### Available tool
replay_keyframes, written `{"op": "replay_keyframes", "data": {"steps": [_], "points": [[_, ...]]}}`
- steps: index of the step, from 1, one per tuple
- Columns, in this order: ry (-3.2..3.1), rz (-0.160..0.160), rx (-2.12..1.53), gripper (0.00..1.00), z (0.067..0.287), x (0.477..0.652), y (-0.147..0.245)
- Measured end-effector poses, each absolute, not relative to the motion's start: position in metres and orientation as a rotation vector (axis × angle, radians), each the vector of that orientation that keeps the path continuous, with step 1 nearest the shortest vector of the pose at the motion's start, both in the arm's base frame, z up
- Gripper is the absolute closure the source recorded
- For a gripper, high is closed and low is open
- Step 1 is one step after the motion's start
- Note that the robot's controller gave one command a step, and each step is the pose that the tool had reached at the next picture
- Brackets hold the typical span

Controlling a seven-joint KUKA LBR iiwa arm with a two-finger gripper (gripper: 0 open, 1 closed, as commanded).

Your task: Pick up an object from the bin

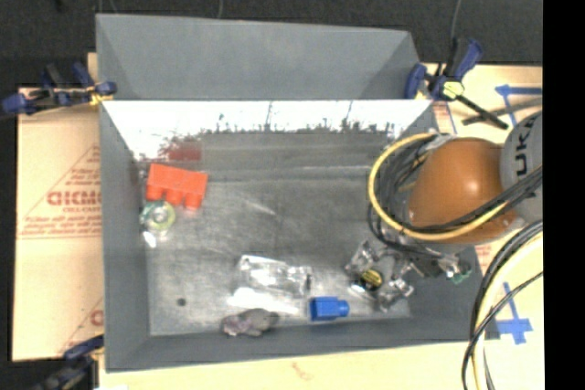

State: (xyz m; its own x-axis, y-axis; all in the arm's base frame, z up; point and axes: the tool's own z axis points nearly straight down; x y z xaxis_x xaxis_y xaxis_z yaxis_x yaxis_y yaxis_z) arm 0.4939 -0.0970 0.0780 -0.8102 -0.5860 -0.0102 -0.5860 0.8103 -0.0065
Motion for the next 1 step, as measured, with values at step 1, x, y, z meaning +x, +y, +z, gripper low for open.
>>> {"op": "replay_keyframes", "data": {"steps": [1], "points": [[2.972, -0.008, -0.995, 1.00, 0.2038, 0.4828, -0.1021]]}}
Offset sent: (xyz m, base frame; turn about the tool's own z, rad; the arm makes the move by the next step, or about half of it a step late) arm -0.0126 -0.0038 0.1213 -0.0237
